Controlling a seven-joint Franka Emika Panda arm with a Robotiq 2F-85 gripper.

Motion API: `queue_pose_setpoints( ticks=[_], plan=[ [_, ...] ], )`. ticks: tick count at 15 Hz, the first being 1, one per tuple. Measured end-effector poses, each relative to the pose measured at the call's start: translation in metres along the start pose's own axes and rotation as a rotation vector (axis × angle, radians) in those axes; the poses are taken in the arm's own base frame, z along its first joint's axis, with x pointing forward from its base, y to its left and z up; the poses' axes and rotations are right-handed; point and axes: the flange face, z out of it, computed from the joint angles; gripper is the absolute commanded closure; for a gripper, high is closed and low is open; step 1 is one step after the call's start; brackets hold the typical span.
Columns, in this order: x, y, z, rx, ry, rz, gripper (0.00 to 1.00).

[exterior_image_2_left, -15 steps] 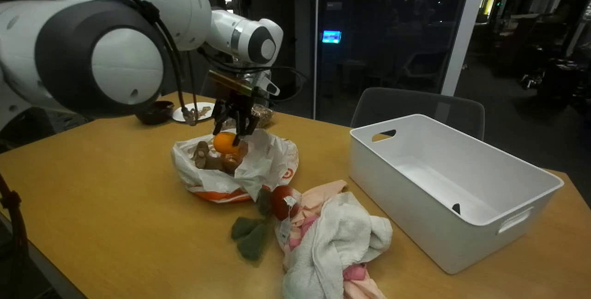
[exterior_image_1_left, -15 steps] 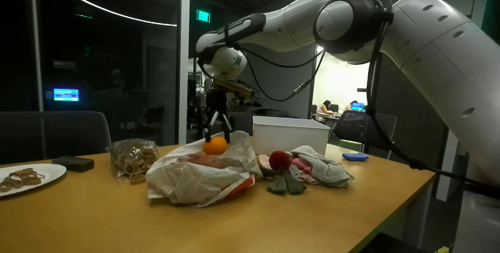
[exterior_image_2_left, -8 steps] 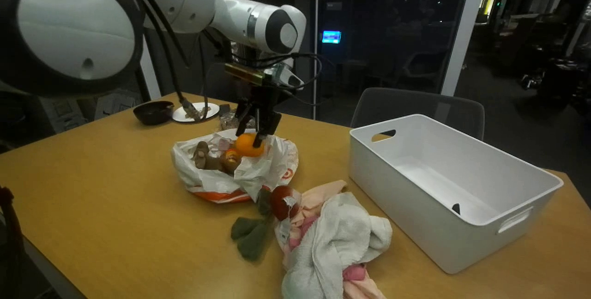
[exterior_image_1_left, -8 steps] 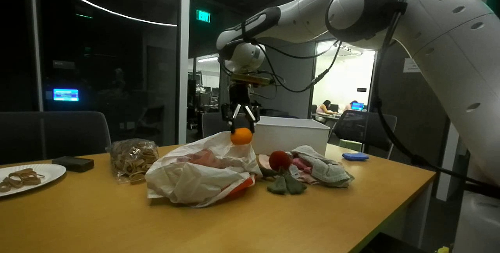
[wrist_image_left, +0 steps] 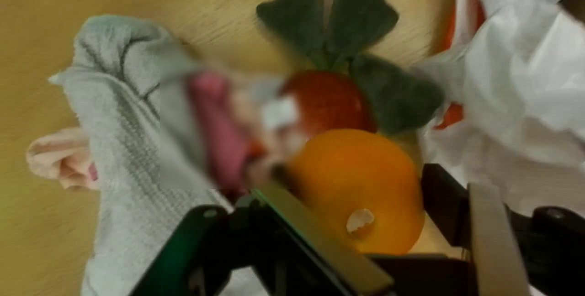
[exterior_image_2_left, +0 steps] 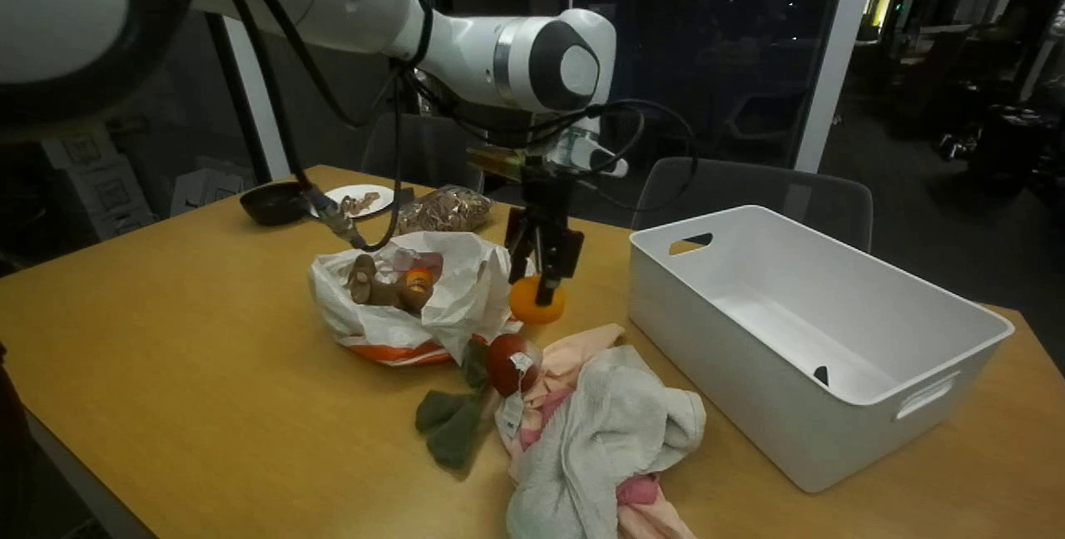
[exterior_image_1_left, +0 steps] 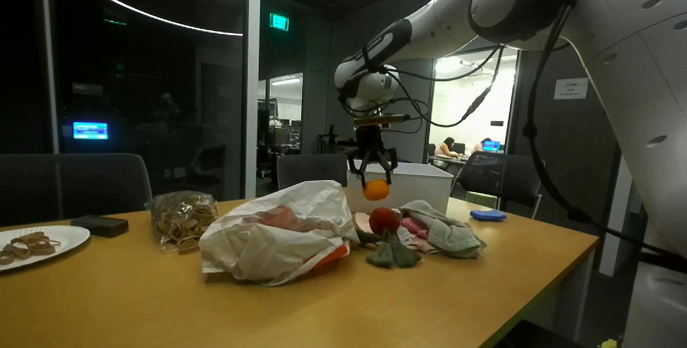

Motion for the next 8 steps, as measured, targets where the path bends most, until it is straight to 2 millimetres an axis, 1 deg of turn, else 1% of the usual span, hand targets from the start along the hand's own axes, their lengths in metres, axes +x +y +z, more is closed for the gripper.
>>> queue_pose_setpoints(
  ticks=[2,4,5,6,8],
  plan=[
    [0.013,0.008,0.009,-0.049,0.075,0.058,0.51],
    [0.021,0.007,0.018,-0.114,0.143,0.109,0.51],
    [0.023,0.003,0.021,-0.148,0.17,0.133,0.23],
    [0.023,-0.002,0.024,-0.187,0.199,0.159,0.06],
    [0.022,-0.014,0.029,-0.26,0.251,0.213,0.05]
  ],
)
